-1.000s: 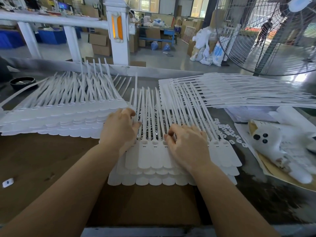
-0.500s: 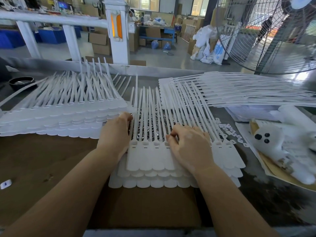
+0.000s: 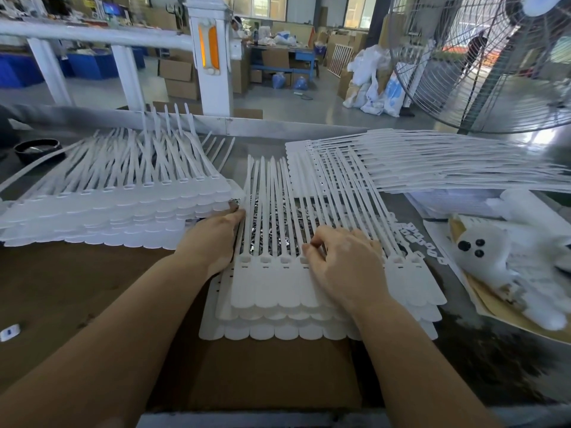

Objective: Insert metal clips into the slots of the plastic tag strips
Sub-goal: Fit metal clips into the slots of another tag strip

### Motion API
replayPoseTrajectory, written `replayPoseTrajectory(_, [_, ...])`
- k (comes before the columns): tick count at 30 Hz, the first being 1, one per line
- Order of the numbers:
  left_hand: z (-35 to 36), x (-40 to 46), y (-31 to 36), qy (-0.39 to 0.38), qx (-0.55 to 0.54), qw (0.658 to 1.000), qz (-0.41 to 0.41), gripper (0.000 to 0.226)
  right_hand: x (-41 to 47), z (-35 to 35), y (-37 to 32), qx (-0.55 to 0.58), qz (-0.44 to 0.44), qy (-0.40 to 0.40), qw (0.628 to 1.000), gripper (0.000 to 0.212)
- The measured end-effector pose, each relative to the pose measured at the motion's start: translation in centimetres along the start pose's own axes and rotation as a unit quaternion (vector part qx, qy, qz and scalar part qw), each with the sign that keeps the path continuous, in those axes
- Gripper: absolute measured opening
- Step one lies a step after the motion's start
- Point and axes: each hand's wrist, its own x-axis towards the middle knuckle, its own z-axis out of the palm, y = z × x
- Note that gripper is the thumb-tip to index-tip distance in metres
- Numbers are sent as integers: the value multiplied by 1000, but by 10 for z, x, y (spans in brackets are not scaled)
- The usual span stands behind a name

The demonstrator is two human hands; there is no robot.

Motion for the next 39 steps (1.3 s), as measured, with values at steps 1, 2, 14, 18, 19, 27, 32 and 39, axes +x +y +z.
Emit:
replayPoseTrajectory(1, [0,0,0,12,-1,1000,6,66,0,0,0,0,1,0,1000,16])
replayPoseTrajectory(2, [0,-1,-1,34,-1,999,14,64,0,0,-1,0,1,1,1000,16])
replayPoseTrajectory(14, [0,-5,-7,141,38,988,42,41,1,1,-1,-5,-8,4,1000,15])
replayPoseTrajectory(18, [-5,-6,-1,123,76,988,46,49,2,2,-1,-5,-6,8,1000,17])
replayPoseTrajectory(19, [-6,-7,-1,122,80,988,49,51,2,2,-2,-4,-6,9,1000,17])
replayPoseTrajectory(27, [-11,-9,-1,144,69,985,61,49,1,2,0,8,-7,6,1000,17])
replayPoseTrajectory(32, [-21,-10,3,165,62,983,55,42,2,2,0,9,-2,12,1000,17])
replayPoseTrajectory(39, [-33,-35,37,0,-246,966,80,20,1,1,-1,16,5,12,1000,17])
